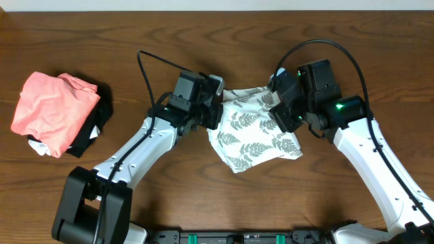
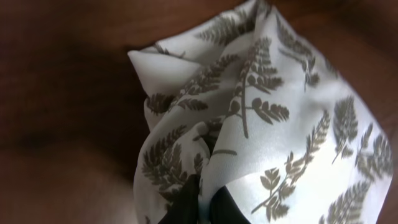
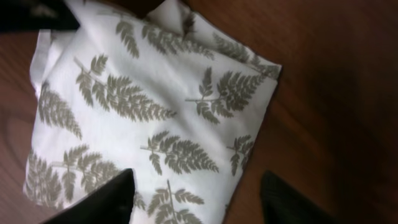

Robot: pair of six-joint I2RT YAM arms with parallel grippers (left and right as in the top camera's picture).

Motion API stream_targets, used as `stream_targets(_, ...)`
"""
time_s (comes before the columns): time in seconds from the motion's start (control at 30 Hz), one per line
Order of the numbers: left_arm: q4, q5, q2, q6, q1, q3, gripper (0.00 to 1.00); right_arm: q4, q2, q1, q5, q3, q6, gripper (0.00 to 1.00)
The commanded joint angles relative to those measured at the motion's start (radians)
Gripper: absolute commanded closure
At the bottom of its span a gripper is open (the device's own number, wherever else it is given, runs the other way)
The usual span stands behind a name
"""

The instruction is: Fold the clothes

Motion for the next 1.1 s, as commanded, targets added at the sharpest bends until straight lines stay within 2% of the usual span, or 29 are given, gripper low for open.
stream_targets(0.0,0.016,-0.015,0.006,-0.006,-0.002,0.017,0.94,-0.026,0.006,-0.005,0.042,-0.002,0.02,0.51)
stream_targets(0.07,0.015,-0.015,0.006,-0.006,-0.002,0.017,0.94,-0.038,0.007,-0.005,0.091,-0.014,0.041,0.58)
stream_targets(0.13,0.016,-0.015,0.006,-0.006,-0.002,0.016,0.94,-0.033,0.012,-0.005,0.098,-0.035,0.04,0.6)
stream_targets(0.3,0.015,-0.015,0.006,-0.007,-0.002,0.016,0.94,0.047,0.042,-0.005,0.098,-0.121,0.04,0.58)
stream_targets(0.5,0.028,-0.014,0.006,-0.006,-0.005,0.017,0.94,0.267,0.085,-0.005,0.097,-0.224,0.041,0.57)
stream_targets(0.73,0.087,-0.015,0.006,-0.014,-0.011,0.017,0.94,0.335,0.152,-0.005,0.092,-0.271,0.041,0.55)
stream_targets(1.07,0.127,-0.017,0.008,-0.013,-0.021,0.016,0.94,0.412,0.366,-0.005,0.085,-0.343,0.041,0.55)
